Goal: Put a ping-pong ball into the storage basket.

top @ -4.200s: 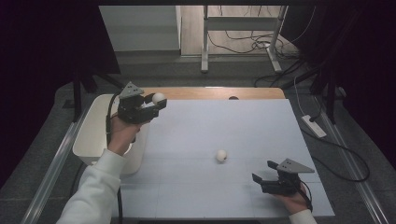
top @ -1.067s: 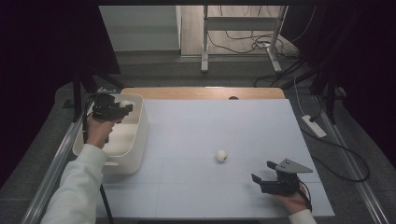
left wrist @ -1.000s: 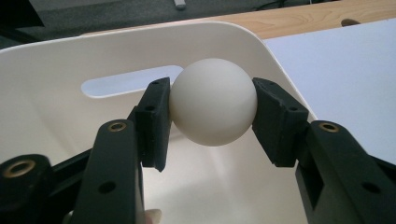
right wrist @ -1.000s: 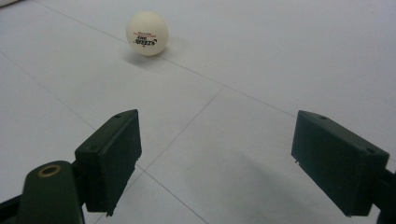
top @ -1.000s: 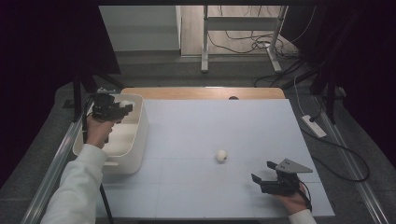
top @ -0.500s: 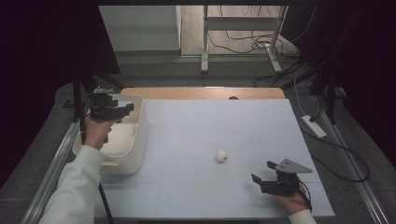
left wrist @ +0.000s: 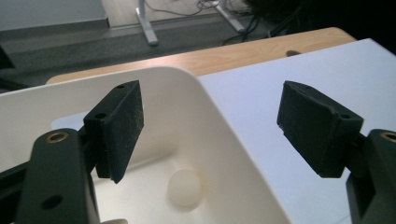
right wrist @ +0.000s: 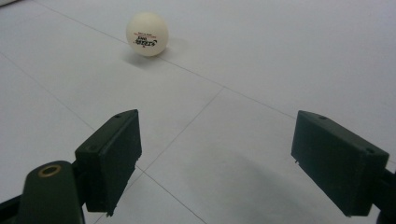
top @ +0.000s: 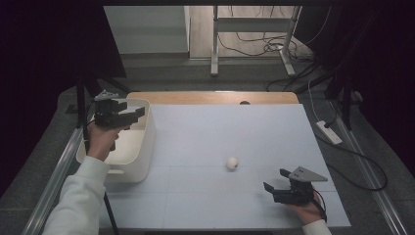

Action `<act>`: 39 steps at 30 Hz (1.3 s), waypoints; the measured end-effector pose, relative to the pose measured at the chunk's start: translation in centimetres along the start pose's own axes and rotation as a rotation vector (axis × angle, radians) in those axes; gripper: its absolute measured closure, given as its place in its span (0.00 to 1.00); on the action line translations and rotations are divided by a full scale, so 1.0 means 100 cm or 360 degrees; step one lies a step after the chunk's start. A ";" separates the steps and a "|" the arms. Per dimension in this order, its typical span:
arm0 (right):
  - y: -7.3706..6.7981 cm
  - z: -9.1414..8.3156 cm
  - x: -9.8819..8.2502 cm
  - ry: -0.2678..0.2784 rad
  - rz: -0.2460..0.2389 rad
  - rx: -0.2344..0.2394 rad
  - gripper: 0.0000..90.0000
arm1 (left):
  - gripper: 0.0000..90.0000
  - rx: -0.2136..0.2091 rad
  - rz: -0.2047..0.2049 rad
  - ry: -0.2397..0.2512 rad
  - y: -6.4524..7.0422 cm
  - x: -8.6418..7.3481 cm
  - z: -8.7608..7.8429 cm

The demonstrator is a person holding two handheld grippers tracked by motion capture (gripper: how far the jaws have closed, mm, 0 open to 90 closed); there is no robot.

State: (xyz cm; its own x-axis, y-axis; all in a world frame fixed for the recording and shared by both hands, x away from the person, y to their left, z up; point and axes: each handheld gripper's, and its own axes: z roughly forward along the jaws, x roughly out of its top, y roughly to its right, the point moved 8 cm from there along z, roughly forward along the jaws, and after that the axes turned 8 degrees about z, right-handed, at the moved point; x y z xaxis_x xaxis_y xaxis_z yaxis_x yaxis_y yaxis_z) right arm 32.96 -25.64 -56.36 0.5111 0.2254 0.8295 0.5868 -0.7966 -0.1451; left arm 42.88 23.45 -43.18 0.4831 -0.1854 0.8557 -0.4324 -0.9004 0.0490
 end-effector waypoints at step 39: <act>-0.003 0.003 0.008 0.0030 0.0004 0.0024 0.18 | 0.26 -0.0379 0.0141 0.0168 0.076 0.013 -0.025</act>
State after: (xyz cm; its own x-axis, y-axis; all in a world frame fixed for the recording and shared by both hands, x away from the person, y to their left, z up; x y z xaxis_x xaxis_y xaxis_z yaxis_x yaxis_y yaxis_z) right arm 33.38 -25.11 -55.83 0.5007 0.2127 0.8391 0.5952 -0.7885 -0.1553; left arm 38.29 17.37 -40.40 0.3587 -0.2059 0.9105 -0.6421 -0.7624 0.0806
